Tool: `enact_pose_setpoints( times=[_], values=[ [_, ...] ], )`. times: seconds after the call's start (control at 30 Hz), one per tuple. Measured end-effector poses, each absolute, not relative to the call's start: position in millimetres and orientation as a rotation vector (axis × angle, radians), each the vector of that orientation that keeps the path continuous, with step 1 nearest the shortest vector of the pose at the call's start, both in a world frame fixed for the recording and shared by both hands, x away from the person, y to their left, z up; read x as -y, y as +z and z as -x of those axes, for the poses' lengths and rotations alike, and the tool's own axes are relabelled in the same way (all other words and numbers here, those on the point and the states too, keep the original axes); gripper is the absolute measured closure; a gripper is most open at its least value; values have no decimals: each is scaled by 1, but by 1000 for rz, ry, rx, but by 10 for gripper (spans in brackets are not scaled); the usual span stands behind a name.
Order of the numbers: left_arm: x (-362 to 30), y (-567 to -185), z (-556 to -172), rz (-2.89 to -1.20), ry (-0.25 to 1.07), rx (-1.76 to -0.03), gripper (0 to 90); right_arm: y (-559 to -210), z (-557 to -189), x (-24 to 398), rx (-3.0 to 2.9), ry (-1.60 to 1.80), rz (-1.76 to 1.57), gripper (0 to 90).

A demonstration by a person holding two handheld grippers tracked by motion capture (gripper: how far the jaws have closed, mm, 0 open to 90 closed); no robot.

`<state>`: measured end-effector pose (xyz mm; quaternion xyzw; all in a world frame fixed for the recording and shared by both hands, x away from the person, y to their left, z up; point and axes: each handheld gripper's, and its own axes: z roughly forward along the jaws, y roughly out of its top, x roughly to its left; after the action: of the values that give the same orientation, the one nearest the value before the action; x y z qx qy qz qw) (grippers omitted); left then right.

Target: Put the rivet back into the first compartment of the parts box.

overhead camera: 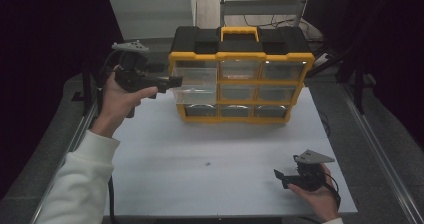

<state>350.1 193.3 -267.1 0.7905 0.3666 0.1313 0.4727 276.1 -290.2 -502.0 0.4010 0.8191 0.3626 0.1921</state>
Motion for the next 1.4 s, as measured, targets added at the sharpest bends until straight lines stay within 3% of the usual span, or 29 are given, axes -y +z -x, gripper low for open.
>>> enact_pose_setpoints(
  times=[0.67, 1.17, 1.4],
  values=[
    [-239, -351, -326, -1942, 300, -1028, 151, -503, -276, 289, -2303, 1012, -1127, 119],
    [-231, -416, -313, -2026, 245, -1078, 160, -503, -276, 289, -2303, 1009, -1127, 119],
    [-207, -439, -311, -2102, 204, -1062, 185, -503, -275, 288, -2306, 1007, -1125, 119]
  ],
)
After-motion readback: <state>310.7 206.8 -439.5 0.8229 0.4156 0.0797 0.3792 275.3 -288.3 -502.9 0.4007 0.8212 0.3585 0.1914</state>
